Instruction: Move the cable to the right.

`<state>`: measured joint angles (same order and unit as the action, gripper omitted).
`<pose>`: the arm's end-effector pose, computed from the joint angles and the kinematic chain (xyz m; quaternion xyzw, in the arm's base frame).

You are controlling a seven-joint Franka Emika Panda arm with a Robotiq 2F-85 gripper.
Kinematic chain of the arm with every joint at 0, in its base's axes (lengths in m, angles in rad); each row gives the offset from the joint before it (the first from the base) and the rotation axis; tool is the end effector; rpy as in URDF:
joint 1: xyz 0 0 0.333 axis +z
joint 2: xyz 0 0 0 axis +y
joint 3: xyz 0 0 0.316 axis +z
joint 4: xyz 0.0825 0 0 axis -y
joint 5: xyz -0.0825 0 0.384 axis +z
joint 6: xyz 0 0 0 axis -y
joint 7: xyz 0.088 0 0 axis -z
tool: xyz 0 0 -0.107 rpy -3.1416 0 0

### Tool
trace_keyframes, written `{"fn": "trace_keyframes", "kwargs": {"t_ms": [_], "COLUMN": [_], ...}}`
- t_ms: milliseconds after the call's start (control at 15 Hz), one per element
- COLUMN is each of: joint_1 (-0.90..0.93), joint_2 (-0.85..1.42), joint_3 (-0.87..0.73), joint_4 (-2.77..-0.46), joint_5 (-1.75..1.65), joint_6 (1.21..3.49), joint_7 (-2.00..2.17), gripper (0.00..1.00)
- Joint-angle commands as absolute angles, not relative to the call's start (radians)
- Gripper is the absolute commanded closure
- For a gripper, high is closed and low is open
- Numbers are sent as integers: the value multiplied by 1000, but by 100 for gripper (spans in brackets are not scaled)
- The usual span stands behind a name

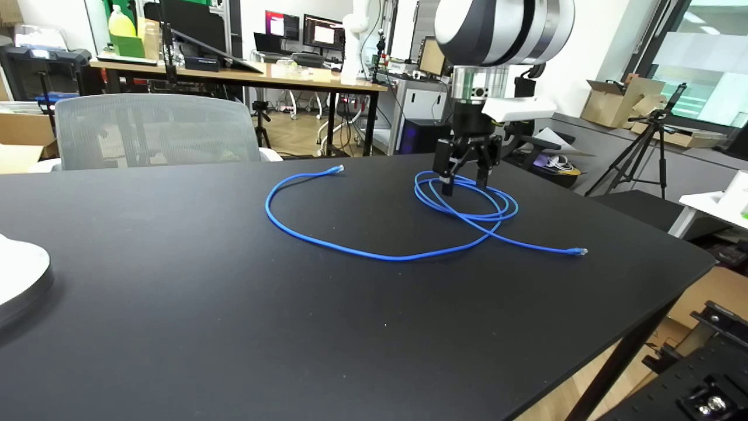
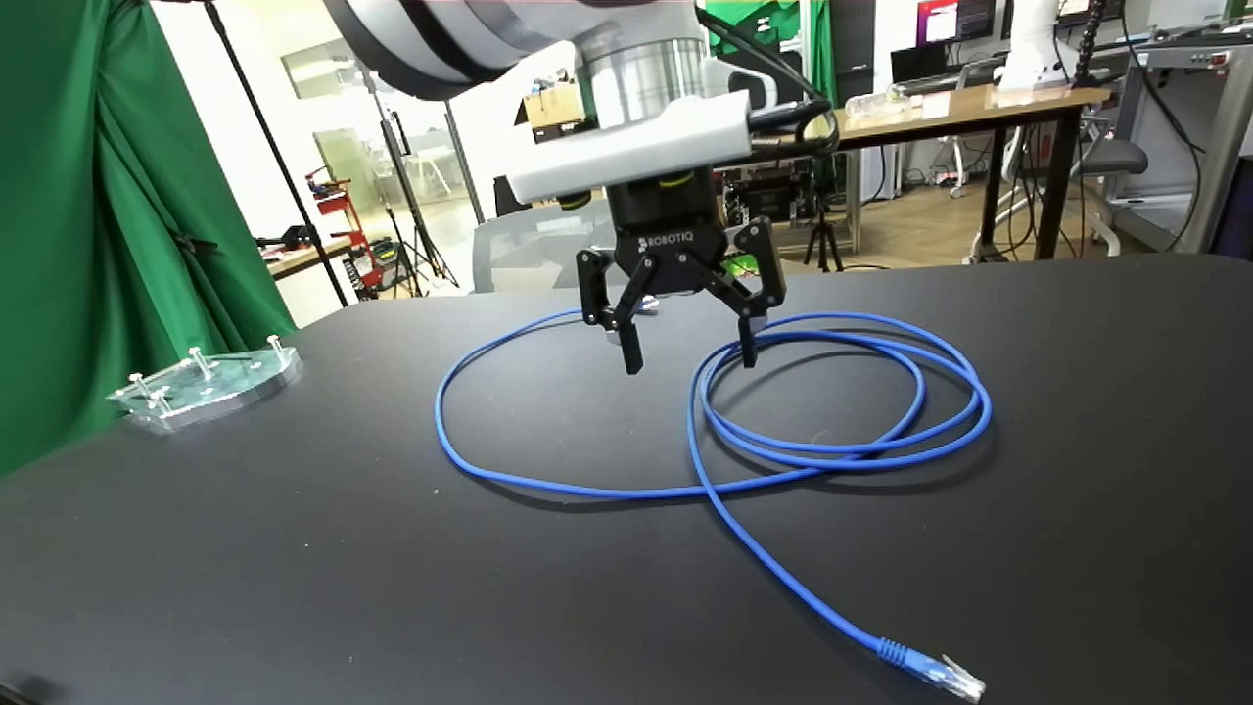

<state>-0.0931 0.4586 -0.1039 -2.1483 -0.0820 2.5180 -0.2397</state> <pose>0.5481 -0.1098 0.1784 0.9962 0.0599 -0.0527 0.0350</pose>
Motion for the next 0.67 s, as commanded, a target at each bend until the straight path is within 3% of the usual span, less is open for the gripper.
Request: {"fn": "trace_keyframes", "kwargs": {"t_ms": [0,267,600], "joint_1": [-71,-55,-43], "joint_2": [499,540,590], "joint_3": [-112,-114,-110], "joint_4": [-2089,-2043,-1996], "joint_5": [-142,-177,-189], "joint_6": [2507,2498,2491], "joint_7": [-175,-156,-151], "gripper": [15,49,83]}}
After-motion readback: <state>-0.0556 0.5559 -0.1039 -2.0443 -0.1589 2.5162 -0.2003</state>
